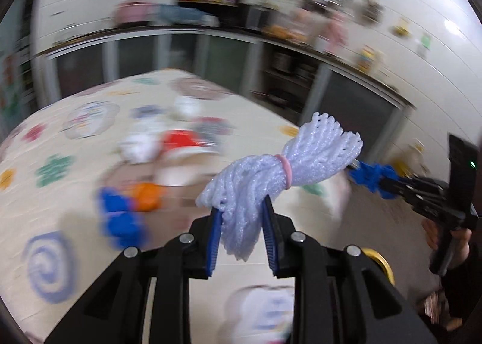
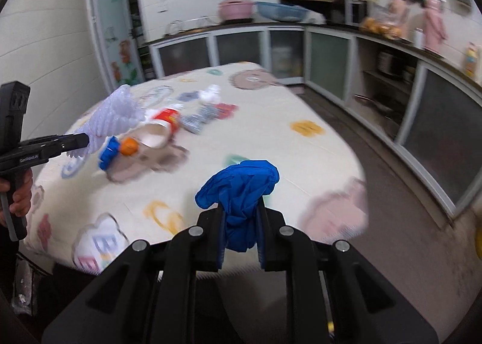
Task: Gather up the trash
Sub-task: 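Carry mesh bundle and blue glove over the yellow bin and release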
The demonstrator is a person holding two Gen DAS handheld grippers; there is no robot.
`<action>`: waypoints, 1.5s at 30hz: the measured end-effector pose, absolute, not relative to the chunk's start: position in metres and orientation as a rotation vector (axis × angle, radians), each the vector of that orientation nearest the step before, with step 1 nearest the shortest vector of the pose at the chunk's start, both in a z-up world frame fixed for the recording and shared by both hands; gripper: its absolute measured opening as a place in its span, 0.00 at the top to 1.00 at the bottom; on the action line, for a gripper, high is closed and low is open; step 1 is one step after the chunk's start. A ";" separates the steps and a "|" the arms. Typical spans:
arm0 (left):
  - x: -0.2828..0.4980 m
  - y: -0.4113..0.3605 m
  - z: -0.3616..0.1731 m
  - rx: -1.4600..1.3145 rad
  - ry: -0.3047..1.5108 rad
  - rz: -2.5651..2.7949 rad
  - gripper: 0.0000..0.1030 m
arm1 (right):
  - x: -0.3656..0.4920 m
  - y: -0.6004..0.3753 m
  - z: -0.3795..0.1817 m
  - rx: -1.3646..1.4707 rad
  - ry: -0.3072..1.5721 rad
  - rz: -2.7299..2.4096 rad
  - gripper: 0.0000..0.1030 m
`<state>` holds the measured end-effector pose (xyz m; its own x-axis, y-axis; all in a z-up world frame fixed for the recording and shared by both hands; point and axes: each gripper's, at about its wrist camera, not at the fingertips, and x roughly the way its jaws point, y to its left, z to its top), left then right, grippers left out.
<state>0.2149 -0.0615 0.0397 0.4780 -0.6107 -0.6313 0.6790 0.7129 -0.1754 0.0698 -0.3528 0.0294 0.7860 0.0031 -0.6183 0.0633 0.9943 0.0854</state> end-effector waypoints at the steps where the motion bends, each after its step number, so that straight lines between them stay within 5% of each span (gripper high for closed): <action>1: 0.206 -0.078 0.038 0.124 0.730 -0.832 0.77 | 0.060 -0.360 0.028 0.108 0.670 -0.056 0.85; 20: 0.064 -0.324 -0.063 0.538 0.965 -1.314 0.76 | -0.157 -0.501 -0.066 0.346 0.837 -0.571 0.85; 36: 0.013 -0.404 -0.152 0.800 1.108 -1.274 0.76 | -0.184 -0.505 -0.184 0.498 1.076 -0.595 0.85; 42: 0.001 -0.419 -0.160 0.818 1.117 -1.291 0.67 | -0.186 -0.506 -0.203 0.511 1.127 -0.603 0.83; 45: 0.003 -0.418 -0.160 0.785 1.130 -1.305 0.42 | -0.189 -0.514 -0.218 0.529 1.179 -0.596 0.58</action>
<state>0.0026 -0.4183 -0.1600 -0.0935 -0.3263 -0.9406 0.9776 0.1487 -0.1488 -0.1888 -0.5145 -0.2180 0.2650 -0.1521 -0.9522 0.6770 0.7325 0.0715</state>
